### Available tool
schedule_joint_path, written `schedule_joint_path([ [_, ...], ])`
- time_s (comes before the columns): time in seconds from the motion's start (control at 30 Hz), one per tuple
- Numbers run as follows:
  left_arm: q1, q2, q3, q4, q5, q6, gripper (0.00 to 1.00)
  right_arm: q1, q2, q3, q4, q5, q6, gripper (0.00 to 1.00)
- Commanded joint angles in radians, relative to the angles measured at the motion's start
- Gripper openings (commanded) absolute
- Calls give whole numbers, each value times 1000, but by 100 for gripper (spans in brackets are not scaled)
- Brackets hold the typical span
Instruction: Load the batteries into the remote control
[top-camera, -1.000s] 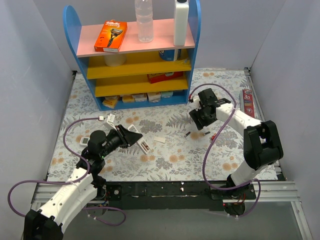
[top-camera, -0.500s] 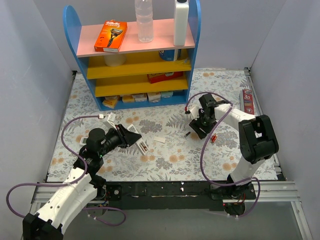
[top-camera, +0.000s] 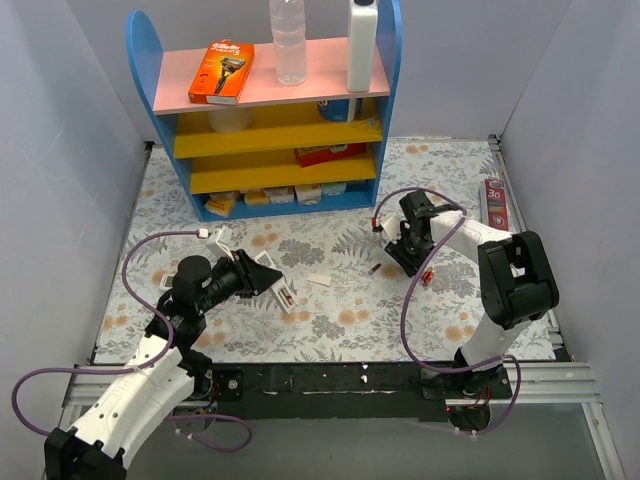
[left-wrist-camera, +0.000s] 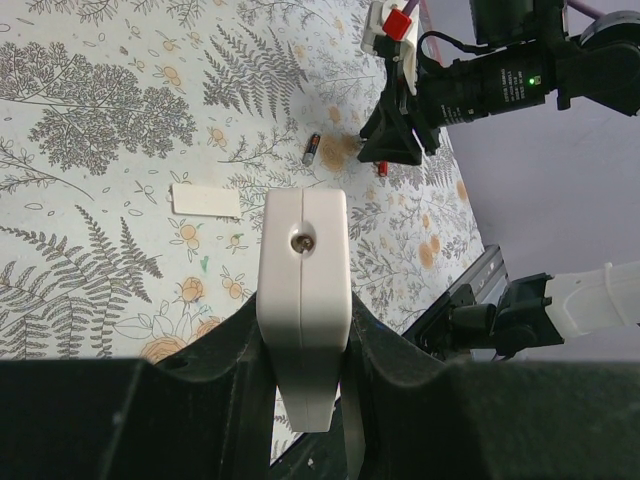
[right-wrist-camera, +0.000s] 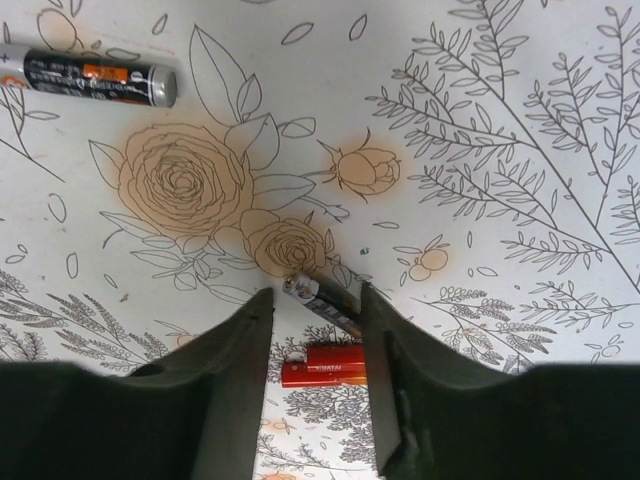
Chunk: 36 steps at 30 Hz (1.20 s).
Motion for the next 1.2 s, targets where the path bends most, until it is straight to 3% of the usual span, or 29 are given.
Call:
schedule_joint_path([
  [0.0, -3, -2, 42, 6, 11, 5, 0, -8, -22, -45, 46, 35, -8, 39],
  [0.1, -1, -2, 39, 14, 13, -2, 0, -8, -25, -51, 49, 35, 4, 24],
  [0.17, -3, -1, 38, 20, 16, -9, 0, -6, -28, -58, 64, 35, 13, 22],
  [0.33, -1, -2, 33, 29, 18, -19, 0, -6, 21, -13, 46, 26, 87, 2],
  [0.5, -3, 10, 15, 72, 19, -52, 0, 12, 75, 48, 44, -9, 240, 1],
  [0.6, -3, 32, 1, 120, 28, -93, 0, 32, 29, 24, 93, -46, 341, 1],
  [0.83, -3, 136, -44, 364, 53, -219, 0, 92, -221, -77, 260, -130, 536, 1],
  [1.17, -32, 415, -15, 718, 67, -318, 0, 236, -575, -217, 442, -164, 792, 1],
])
